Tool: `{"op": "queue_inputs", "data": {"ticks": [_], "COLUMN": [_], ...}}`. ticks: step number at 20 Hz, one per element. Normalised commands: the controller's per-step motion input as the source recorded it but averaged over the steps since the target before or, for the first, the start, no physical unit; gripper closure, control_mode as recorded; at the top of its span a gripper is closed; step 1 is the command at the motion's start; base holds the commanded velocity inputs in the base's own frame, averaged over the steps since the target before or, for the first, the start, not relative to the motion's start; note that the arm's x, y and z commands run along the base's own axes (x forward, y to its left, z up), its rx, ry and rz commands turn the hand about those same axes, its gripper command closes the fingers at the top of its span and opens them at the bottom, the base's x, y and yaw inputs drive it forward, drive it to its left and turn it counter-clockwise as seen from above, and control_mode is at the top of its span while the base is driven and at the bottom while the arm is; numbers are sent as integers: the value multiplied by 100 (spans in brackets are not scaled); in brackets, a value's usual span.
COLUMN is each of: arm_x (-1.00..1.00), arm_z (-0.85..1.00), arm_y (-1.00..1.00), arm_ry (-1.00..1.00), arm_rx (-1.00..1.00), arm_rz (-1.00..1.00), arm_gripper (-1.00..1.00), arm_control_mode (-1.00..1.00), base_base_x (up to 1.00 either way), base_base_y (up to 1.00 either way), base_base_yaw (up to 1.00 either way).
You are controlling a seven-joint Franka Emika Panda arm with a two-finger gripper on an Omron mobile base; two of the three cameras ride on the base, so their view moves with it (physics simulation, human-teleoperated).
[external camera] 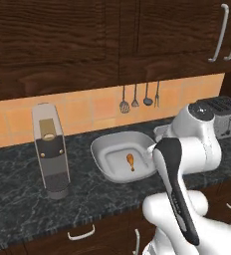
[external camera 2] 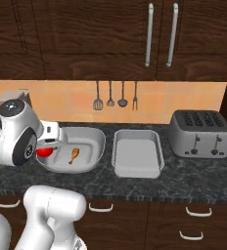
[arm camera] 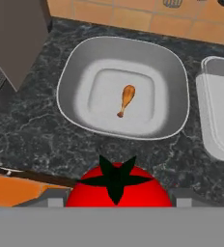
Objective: Place one tomato and one chicken drumstick in each tupperware on the nearby counter, to pack two identical lunches.
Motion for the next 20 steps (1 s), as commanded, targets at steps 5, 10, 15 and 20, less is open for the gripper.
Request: {"op": "queue_inputs", "data": {"ticks": [5, 10, 15, 20], "arm_x": [81, 95, 76, 75], "arm_z": [-75, -46, -33, -42], "arm_y": [84, 5, 3, 16], "arm_ry": [3, 0, 5, 14], "arm_rx": [0, 19, 13, 0], "arm_rz": [0, -5, -7, -5], "arm_gripper": [100, 100, 100, 100], "arm_control_mode": [-100, -100, -100, -100], "base_base_x": [0, 0, 0, 0], "base_base_y": [0, 0, 0, 0], "base_base_yaw": [0, 0, 0, 0]}}
